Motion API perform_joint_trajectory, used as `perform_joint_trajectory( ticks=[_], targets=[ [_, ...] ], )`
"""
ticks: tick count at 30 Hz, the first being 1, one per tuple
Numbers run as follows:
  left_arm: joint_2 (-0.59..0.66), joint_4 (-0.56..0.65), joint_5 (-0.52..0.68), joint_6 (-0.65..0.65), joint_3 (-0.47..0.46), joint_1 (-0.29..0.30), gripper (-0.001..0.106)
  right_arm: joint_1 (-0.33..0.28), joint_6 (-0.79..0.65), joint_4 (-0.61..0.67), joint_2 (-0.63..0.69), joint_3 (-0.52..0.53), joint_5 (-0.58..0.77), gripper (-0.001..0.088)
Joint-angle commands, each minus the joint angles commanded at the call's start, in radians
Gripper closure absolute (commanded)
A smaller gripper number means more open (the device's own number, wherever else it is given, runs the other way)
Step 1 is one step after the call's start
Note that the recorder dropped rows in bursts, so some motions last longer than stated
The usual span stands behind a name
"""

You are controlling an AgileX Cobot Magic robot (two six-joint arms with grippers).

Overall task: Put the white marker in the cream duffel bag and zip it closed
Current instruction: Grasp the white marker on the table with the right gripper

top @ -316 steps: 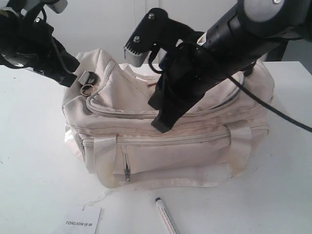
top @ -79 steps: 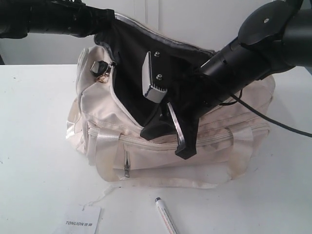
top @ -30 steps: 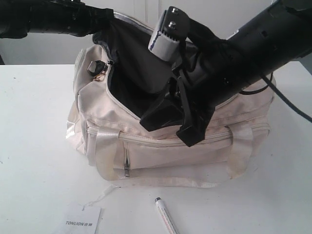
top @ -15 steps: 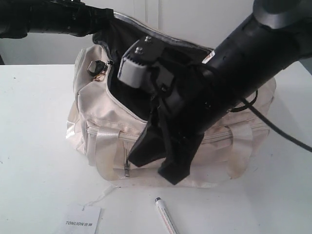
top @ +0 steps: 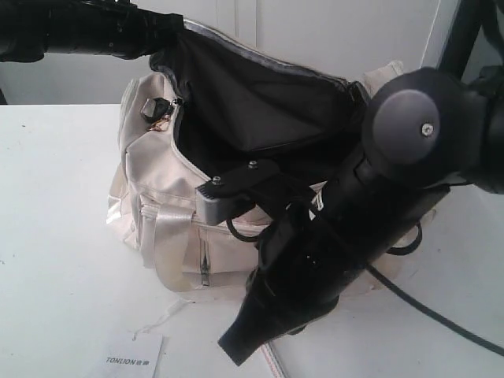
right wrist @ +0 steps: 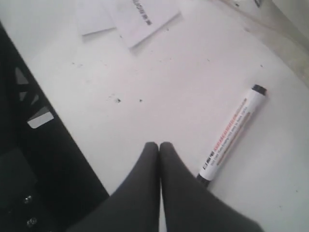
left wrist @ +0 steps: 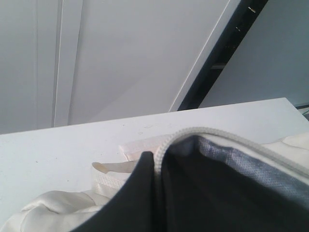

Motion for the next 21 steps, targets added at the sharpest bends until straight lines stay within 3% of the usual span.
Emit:
perform_joint_trajectory(
  ticks=[9, 16, 21],
  targets=[
    [0.0, 0.0, 0.0, 0.0, 0.0, 0.0, 0.105, 0.123, 0.374, -0.252, 0.011, 0.068, -0.135, 0.0868],
    [0.0, 0.0, 0.0, 0.0, 0.0, 0.0, 0.105, 0.141, 0.512, -0.36, 0.07, 0.094, -0.161, 0.0866],
    [0.0, 0.0, 0.0, 0.0, 0.0, 0.0, 0.105, 0.141, 0.517, -0.357, 0.128, 0.094, -0.184, 0.0728]
  ],
)
